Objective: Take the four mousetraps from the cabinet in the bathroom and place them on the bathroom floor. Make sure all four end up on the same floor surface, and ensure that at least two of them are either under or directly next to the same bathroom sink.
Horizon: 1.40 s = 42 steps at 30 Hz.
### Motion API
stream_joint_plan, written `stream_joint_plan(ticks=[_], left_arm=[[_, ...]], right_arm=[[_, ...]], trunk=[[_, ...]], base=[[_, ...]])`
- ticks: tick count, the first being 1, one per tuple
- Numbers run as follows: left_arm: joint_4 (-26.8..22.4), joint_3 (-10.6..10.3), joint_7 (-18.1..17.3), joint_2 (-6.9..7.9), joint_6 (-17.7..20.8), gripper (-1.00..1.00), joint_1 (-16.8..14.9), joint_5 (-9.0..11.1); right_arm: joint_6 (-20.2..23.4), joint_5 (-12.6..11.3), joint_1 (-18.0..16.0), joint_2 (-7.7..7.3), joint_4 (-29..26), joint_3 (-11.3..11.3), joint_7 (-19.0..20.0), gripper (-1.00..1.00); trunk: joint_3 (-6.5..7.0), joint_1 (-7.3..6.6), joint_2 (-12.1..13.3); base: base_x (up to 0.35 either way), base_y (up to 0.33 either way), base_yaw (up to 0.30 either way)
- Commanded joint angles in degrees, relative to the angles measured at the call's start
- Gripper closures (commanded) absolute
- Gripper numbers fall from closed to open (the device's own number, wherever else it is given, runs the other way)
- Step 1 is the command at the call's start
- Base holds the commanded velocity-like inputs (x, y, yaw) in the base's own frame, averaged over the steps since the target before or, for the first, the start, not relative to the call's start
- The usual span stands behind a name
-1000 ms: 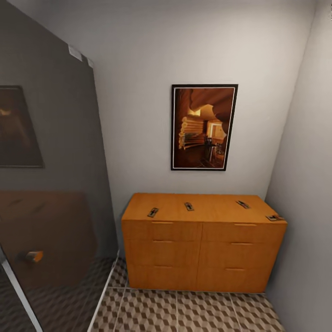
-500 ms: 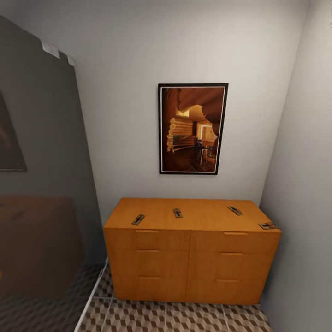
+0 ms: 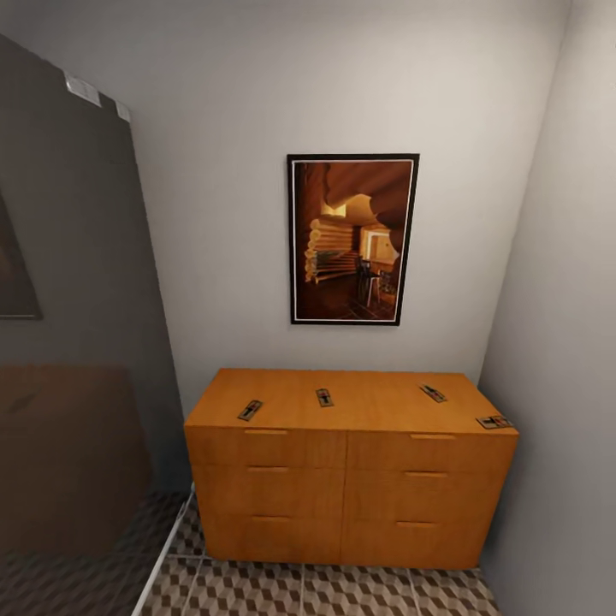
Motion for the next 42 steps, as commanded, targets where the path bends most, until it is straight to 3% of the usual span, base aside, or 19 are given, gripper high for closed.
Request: stream_joint_plan(ticks=[1, 17, 42], left_arm=[[-0.09, 0.05, -0.01, 0.0, 0.37, -1.0, 0.01, 0.37], [-0.24, 0.27, 0.26, 0.24, 0.58, -1.0, 0.01, 0.56], [-0.36, 0.28, 0.27, 0.44, 0.6, -1.0, 0.01, 0.74]], right_arm=[[0.12, 0.57, 0.01, -0.01, -0.03, -0.03, 0.01, -1.0], [0.12, 0.44, -0.01, -0.01, -0.03, -0.14, -0.02, -1.0], [0.12, 0.44, -0.03, -0.01, -0.03, -0.2, -0.03, -1.0]], trunk=[[-0.02, 0.02, -0.04], [0.36, 0.02, -0.04], [0.42, 0.02, -0.04]], base=[[0.003, -0.005, -0.075], [0.001, -0.001, -0.201], [0.0, 0.0, -0.06]])
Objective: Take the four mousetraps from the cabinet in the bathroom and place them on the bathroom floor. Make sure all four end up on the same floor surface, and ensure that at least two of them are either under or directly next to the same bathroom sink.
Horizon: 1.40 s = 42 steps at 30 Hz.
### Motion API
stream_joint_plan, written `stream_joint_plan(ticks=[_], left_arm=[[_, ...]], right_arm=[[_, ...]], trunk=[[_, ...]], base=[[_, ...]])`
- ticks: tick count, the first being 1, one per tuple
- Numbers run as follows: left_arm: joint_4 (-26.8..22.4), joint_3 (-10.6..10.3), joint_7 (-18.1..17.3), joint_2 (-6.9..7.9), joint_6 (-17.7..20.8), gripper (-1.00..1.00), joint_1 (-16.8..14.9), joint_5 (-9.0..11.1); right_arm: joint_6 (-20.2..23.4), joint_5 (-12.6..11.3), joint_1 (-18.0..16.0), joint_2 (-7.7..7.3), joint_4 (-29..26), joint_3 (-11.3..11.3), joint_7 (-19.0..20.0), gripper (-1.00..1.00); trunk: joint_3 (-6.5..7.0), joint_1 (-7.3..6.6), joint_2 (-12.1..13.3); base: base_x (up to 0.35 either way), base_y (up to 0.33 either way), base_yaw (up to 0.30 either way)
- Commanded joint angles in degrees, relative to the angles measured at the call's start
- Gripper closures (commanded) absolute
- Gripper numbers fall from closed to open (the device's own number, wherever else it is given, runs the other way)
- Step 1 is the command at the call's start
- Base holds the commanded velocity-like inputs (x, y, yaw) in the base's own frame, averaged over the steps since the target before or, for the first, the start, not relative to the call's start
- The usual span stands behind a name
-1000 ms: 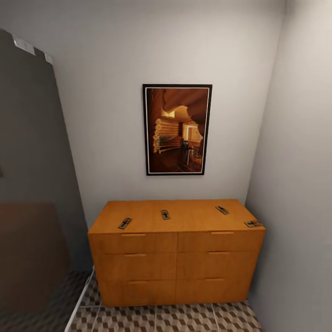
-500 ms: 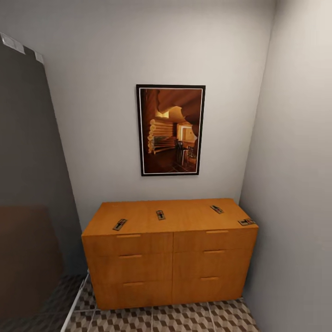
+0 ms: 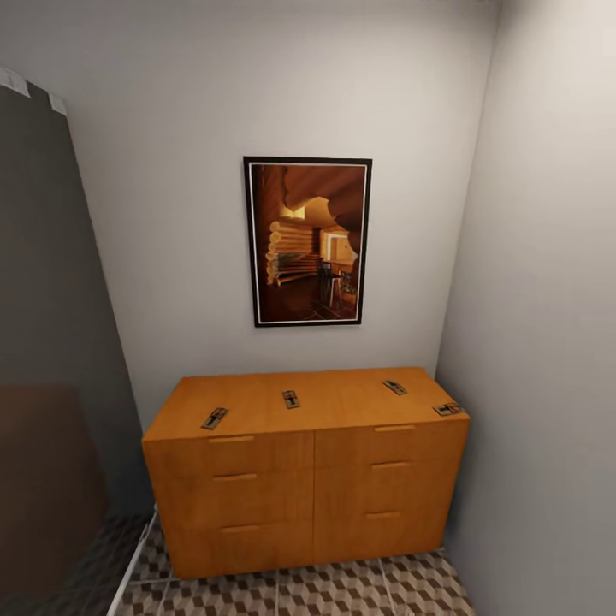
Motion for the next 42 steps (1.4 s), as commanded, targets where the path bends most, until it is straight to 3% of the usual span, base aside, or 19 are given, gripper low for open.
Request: stream_joint_plan(ticks=[1, 28, 42], left_arm=[[-0.12, 0.06, -0.02, 0.01, 0.35, -1.0, 0.03, 0.34], [-0.05, 0.14, -0.02, 0.02, 0.02, -1.0, 0.03, 0.82], [-0.04, 0.15, -0.02, 0.05, 0.0, -1.0, 0.03, 1.01]], right_arm=[[0.12, 0.57, -0.01, 0.0, -0.02, -0.03, -0.01, -1.0], [0.12, 0.54, -0.01, 0.0, -0.02, -0.01, -0.09, -1.0], [0.12, 0.57, -0.01, 0.0, -0.02, 0.02, -0.22, -1.0]], trunk=[[-0.02, 0.02, -0.04], [-0.02, 0.02, -0.04], [-0.02, 0.02, -0.04]], base=[[0.0, 0.0, -0.22], [0.004, 0.001, -0.043], [0.227, 0.124, 0.0]])
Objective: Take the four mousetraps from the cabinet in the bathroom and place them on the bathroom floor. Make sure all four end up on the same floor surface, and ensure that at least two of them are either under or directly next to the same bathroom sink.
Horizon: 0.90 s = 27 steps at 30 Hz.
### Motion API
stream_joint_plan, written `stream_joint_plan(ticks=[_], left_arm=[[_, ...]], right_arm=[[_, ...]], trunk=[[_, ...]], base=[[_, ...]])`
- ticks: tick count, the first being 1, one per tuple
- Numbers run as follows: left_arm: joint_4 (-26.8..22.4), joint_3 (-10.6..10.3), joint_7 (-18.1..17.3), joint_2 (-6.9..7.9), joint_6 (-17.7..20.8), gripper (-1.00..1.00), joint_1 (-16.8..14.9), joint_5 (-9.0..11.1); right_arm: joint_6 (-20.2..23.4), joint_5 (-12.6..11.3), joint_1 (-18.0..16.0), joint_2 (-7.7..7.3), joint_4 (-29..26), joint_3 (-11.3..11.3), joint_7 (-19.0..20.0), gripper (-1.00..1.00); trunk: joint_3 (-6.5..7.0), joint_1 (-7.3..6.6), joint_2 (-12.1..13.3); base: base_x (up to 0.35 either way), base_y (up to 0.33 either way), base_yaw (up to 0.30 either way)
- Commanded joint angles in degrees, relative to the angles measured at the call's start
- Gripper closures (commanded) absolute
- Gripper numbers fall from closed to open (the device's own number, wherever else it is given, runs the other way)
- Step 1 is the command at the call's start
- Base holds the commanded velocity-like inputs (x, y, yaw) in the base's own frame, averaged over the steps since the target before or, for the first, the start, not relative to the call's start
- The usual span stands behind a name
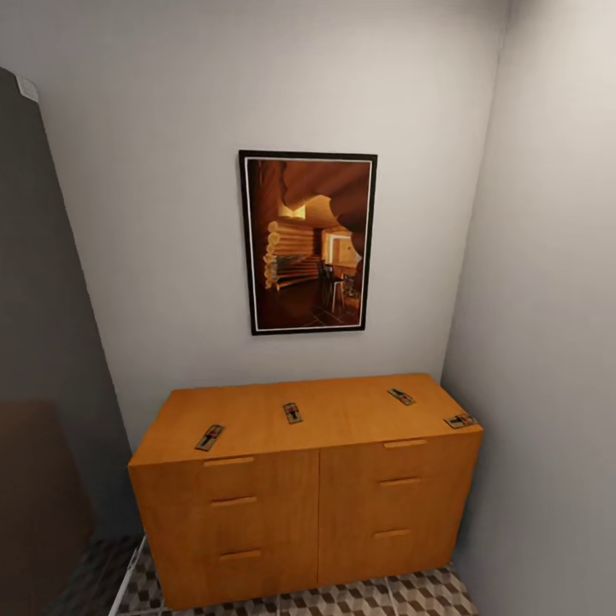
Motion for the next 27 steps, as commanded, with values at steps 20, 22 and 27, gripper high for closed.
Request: stream_joint_plan(ticks=[20, 22, 27], left_arm=[[-0.03, -0.05, 0.05, -0.02, 0.26, -1.0, 0.01, 0.28], [-0.02, -0.04, 0.06, -0.02, 0.26, -1.0, 0.01, 0.28], [-0.02, -0.09, 0.06, -0.02, 0.26, -1.0, 0.01, 0.28]], right_arm=[[0.12, 0.4, 0.0, -0.01, -0.04, -0.11, -0.25, -1.0], [0.12, 0.4, 0.0, -0.01, -0.04, -0.11, -0.25, -1.0], [0.12, 0.39, 0.0, -0.02, -0.04, -0.11, -0.25, -1.0]], trunk=[[-0.02, 0.05, -0.03], [-0.02, 0.05, -0.03], [-0.02, 0.05, -0.03]], base=[[0.077, 0.035, 0.0], [0.002, 0.001, 0.0], [0.0, 0.0, 0.0]])
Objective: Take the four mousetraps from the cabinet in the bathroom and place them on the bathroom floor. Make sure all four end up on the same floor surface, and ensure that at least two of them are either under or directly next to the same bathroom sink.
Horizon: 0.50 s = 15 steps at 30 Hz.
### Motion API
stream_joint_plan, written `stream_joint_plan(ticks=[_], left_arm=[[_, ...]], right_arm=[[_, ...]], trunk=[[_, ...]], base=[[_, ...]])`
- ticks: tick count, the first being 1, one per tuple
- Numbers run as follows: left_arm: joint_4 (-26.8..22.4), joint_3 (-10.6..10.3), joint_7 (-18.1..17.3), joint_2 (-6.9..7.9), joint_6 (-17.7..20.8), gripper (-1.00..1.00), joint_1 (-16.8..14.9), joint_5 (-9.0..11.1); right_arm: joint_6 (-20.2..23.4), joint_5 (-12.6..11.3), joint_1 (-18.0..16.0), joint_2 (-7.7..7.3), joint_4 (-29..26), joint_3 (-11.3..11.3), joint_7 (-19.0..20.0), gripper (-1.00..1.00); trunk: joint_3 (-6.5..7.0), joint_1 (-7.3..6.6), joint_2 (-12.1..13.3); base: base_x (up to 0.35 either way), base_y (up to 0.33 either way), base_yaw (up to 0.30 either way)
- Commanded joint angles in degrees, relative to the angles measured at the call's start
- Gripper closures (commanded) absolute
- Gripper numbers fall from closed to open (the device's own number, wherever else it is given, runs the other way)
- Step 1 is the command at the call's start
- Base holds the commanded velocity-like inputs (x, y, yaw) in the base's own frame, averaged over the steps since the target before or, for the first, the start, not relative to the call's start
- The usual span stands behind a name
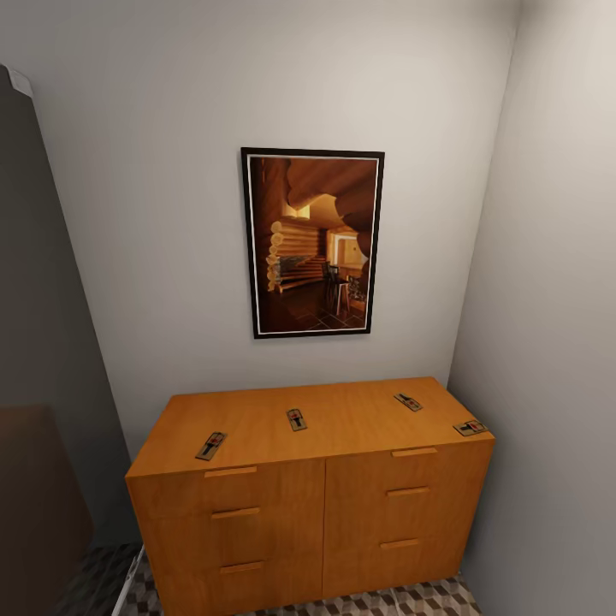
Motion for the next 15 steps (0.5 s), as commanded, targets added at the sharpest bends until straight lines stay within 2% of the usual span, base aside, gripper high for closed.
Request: stream_joint_plan(ticks=[1, 3, 15], left_arm=[[-0.11, 0.05, -0.02, 0.01, 0.34, -1.0, 0.02, 0.33], [-0.66, 0.53, -0.67, 0.51, -0.31, -1.0, 0.34, 0.45], [-1.23, 0.36, -0.91, 0.18, -0.66, -1.0, 0.58, 0.3]], right_arm=[[0.12, 0.55, 0.0, 0.0, -0.03, -0.03, -0.05, -1.0], [0.0, 0.52, 0.03, 0.07, 0.06, -0.02, 0.43, -1.0], [-0.05, 0.43, 0.08, 0.05, -0.25, 0.13, 0.31, -1.0]], trunk=[[-0.02, 0.02, -0.04], [-0.02, 0.02, -0.04], [-0.02, 0.02, -0.04]], base=[[0.0, 0.0, 0.0], [0.0, 0.0, 0.0], [0.0, 0.0, 0.0]])
